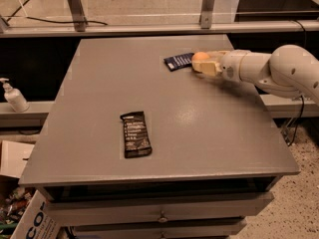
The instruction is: Move orange near rxbar blueberry
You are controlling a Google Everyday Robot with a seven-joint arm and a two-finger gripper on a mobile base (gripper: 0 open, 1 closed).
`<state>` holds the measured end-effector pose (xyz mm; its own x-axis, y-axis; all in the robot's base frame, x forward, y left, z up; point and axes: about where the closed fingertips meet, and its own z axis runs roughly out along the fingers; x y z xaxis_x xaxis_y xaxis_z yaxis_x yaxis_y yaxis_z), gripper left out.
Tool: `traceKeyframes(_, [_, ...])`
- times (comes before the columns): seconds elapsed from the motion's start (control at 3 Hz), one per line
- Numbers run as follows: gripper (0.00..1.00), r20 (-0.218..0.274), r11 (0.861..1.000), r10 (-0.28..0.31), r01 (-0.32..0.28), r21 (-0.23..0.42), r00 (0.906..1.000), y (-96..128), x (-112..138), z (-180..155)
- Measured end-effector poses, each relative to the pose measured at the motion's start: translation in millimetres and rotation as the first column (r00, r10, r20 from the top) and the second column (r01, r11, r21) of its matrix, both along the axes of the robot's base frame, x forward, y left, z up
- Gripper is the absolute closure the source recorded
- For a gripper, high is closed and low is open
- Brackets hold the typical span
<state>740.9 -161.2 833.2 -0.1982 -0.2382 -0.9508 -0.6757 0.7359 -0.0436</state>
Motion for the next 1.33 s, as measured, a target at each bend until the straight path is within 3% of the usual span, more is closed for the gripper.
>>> traceKeyframes(1.0, [0.13, -0.021, 1.0, 0.011, -0.011, 0.005, 0.9997, 1.3, -5.5, -3.8])
traceKeyframes(1.33, [0.0, -0.026, 1.0, 0.026, -0.026, 0.006, 0.9993, 6.3, -6.7, -2.0])
